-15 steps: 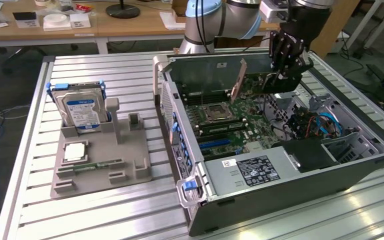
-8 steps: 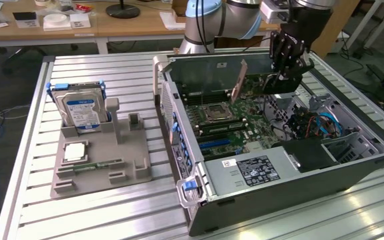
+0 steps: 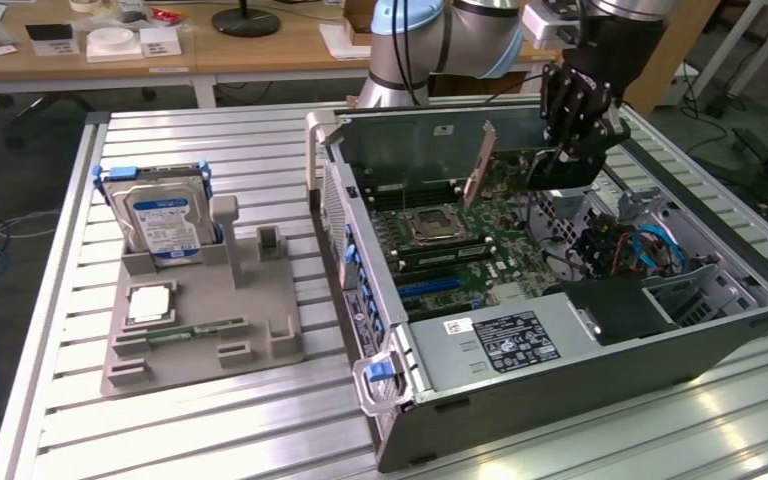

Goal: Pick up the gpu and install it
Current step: 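Insert the gpu into the slot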

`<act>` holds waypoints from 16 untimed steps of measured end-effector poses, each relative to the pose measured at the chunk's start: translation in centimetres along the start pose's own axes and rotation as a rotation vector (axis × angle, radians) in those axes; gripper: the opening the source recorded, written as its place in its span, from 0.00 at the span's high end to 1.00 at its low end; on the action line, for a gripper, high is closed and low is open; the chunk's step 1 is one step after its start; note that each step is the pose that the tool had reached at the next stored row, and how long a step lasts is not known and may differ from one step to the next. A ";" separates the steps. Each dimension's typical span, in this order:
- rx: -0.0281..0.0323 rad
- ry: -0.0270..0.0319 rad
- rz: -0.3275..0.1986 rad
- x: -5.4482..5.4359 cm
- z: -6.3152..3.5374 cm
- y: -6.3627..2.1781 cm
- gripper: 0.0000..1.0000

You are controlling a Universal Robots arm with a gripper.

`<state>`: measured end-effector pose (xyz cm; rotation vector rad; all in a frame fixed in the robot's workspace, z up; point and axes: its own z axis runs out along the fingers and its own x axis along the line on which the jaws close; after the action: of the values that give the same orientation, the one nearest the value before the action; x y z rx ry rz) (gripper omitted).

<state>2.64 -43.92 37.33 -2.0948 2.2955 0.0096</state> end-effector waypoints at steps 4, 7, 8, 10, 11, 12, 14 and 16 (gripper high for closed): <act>0.0000 0.0002 0.000 0.0 0.02 0.00 0.73; 0.0000 0.0001 0.000 0.0 0.10 0.01 0.73; 0.0000 0.0001 0.000 0.0 0.10 0.02 0.73; 0.0000 0.0001 0.000 0.0 0.11 0.02 0.73; 0.0000 0.0000 0.000 0.0 0.11 0.02 0.73; 0.0000 0.0000 0.000 0.0 0.11 0.02 0.73; 0.0001 -0.0003 0.000 0.0 0.21 0.03 0.73; 0.0000 0.0000 0.000 0.0 0.34 0.05 0.73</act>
<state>2.60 -43.92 36.99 -2.0947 2.2956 0.0096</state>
